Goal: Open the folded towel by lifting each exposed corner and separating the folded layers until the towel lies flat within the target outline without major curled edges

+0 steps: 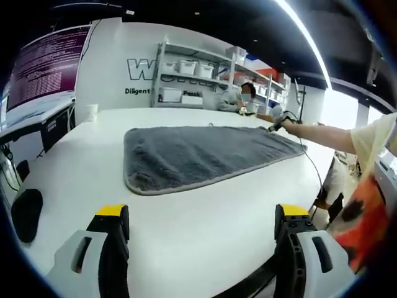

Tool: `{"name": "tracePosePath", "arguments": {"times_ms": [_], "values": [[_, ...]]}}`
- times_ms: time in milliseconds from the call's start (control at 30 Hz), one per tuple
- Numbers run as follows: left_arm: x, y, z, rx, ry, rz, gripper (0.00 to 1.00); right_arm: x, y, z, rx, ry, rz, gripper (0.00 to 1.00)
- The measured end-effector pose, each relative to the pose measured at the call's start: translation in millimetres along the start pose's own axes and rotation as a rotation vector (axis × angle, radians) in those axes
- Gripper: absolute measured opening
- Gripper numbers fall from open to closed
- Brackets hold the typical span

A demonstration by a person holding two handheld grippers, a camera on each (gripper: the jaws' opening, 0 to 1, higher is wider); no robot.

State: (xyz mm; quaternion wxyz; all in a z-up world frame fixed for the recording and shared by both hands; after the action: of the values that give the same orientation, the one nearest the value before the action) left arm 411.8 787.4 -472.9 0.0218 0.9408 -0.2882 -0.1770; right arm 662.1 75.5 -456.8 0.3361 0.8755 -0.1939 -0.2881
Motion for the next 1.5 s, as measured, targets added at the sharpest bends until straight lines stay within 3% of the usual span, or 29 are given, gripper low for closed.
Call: {"name": "tracePosePath", "arguments": {"times_ms": [233, 367, 467, 500, 600, 867, 1033, 1200, 1300, 1333, 1367, 1500], "values": [[-3.3, 4.7, -2.7, 0.009, 0.003, 0.007, 0.95, -24.8, 15.3, 4.6, 0.033, 0.036, 0.004, 0.66], [-5.4, 7.5, -4.4, 0.015, 0.007, 0.01, 0.95, -39.2, 23.1, 9.3, 0.056, 0.047, -0.019, 0.78], [-5.6, 10.1, -4.8, 0.016, 0.009, 0.016, 0.95, -49.7, 22.4, 12.6, 0.116, 0.058, -0.078, 0.88], [-5.5, 12.9, -5.3, 0.016, 0.012, 0.024, 0.95, -60.6, 23.8, 15.1, 0.162, 0.089, -0.111, 0.9], [-5.4, 15.8, -6.3, 0.015, 0.016, 0.031, 0.95, -80.4, 24.3, 21.7, 0.182, 0.098, -0.151, 0.99], [-4.3, 27.0, -8.6, 0.034, 0.012, 0.057, 0.99, -111.3, 12.8, 34.9, 0.215, 0.113, -0.333, 0.99], [-3.1, 33.7, -9.5, 0.048, 0.006, 0.072, 1.0, -117.5, -2.2, 33.8, 0.223, 0.144, -0.452, 0.98], [-1.8, 36.2, -8.0, 0.052, -0.01, 0.076, 1.0, -118.1, -10.3, 26.8, 0.24, 0.208, -0.499, 0.73], [-1.1, 35.7, -7.3, 0.046, -0.013, 0.069, 1.0, -111.1, -13.4, 12.1, 0.311, 0.331, -0.538, 0.42], [-1.1, 35.6, -6.8, 0.044, -0.014, 0.066, 0.99, -106.5, -12.2, 8.7, 0.322, 0.348, -0.541, 0.28], [-0.9, 35.5, -6.1, 0.042, -0.015, 0.064, 0.99, -103.0, -12.0, 7.6, 0.315, 0.34, -0.531, 0.2], [0.3, 34.5, -3.2, 0.034, -0.024, 0.057, 0.99, -80.5, -10.4, -0.8, 0.312, 0.343, -0.473, 0.07]]}}
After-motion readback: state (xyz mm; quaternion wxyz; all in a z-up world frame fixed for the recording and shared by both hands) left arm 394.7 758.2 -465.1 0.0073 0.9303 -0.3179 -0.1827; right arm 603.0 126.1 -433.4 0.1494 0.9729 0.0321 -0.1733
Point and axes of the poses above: the point that each gripper's makers call its tool centre point, and the gripper's own axes: x roughly forward along the fingers, y roughly to its right, z roughly out of its underside, the point moved 8 cm from there along -x, roughly backward along the fingers, and after that the axes turned 3 degrees about y, right-handed, at the moved point
